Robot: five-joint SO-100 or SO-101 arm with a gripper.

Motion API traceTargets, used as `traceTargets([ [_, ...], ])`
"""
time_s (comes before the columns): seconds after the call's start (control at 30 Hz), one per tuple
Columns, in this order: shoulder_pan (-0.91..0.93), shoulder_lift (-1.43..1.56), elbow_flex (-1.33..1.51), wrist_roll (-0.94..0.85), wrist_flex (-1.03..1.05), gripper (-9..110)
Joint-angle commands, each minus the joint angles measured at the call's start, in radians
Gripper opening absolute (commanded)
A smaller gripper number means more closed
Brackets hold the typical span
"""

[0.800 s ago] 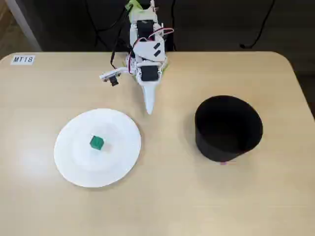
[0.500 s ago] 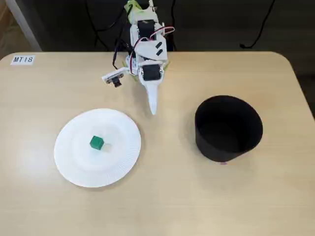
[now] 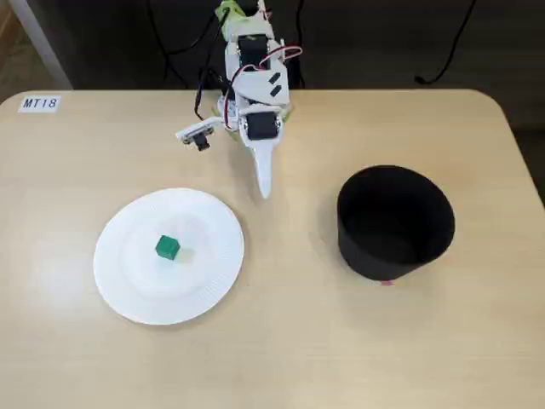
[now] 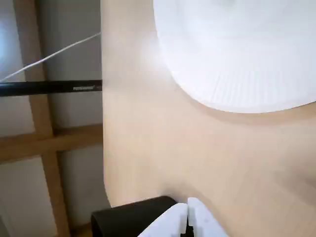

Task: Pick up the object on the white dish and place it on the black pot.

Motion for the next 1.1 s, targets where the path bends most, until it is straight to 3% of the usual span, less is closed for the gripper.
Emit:
traceTargets([
  [0.0,-0.018,-0.207,-0.216,-0.032,0.003,0],
  [0.2,-0.02,-0.681,-0.667,-0.035,0.094,0],
  [0.57,-0.038,-1.236,-1.091,-0.021,0.25,0],
  [1.07,-0.043,-1.689,-1.416,-0.02,0.374,0],
])
